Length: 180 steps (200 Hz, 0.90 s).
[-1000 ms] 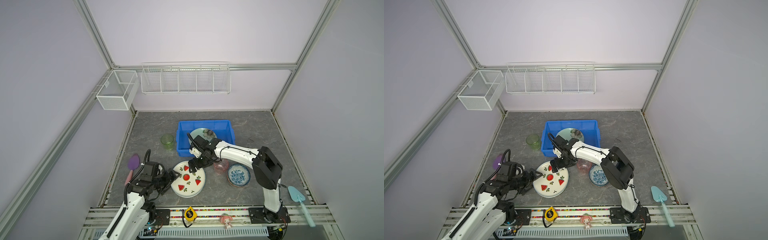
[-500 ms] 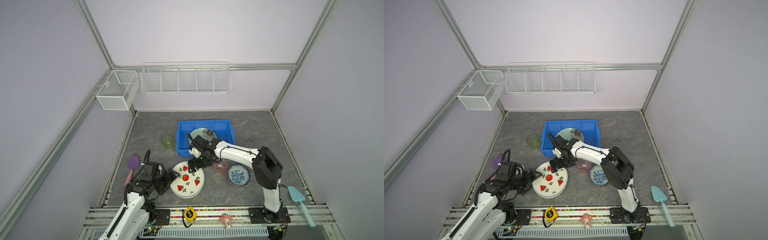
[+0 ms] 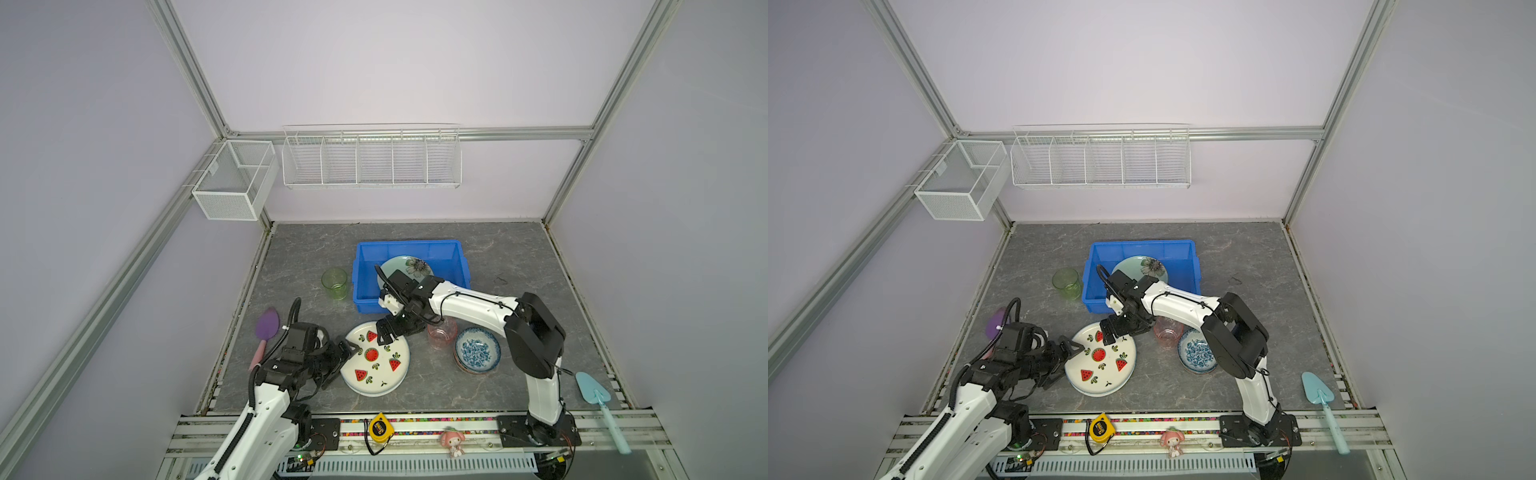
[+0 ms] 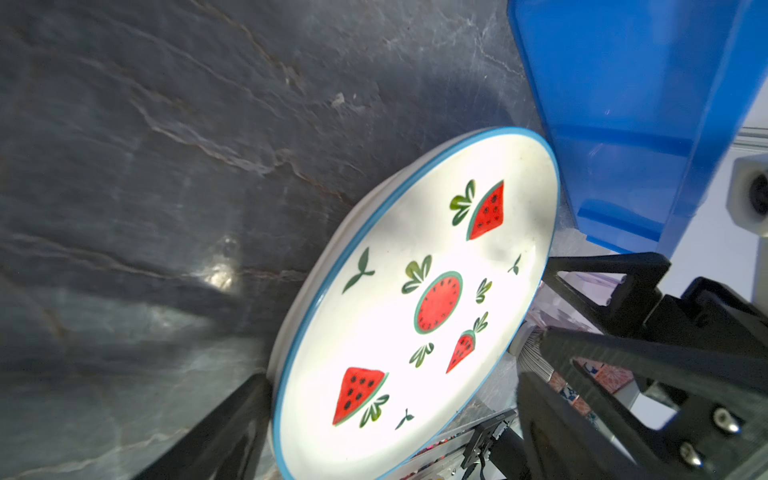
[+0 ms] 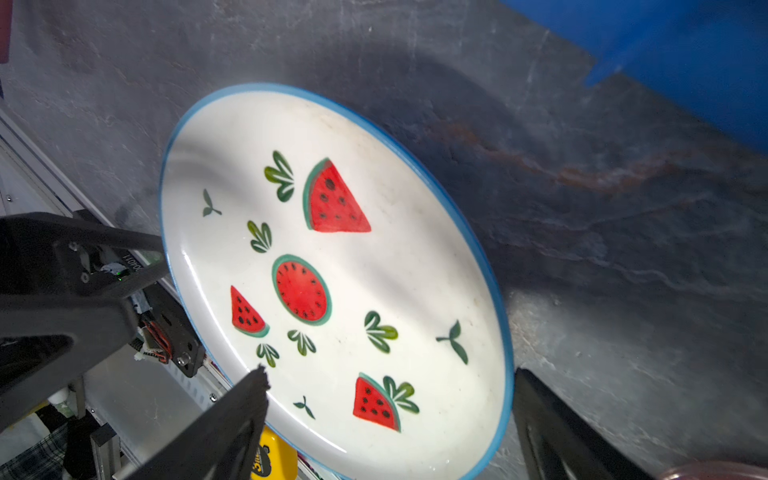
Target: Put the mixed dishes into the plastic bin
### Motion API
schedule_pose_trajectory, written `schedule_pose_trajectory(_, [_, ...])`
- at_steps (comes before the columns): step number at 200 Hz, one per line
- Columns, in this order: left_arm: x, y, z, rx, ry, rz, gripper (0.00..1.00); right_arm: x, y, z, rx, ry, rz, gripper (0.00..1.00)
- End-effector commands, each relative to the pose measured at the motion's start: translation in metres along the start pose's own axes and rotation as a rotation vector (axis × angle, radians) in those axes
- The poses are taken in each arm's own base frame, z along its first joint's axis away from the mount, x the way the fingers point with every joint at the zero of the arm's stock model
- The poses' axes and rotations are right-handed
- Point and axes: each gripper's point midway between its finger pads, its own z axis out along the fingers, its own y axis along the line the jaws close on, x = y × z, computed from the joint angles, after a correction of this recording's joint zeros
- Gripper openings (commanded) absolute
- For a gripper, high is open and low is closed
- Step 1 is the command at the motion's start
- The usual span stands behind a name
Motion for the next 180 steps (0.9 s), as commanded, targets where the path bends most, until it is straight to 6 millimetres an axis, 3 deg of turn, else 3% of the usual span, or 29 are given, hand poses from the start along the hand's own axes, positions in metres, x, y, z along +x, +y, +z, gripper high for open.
schedule_pose_trajectory(1, [-0.007,-0.022,-0.002,0.083,-0.021,0.022,0.91,-0.003,0.018,-0.008,-0.077,-0.002,-0.017,0.93])
schedule_pose_trajectory(180, [-0.017,-0.036,-0.003,0.093,-0.04,0.037,0.88,-0.011,0.026,-0.01,-0.144,-0.005,0.002,0.95])
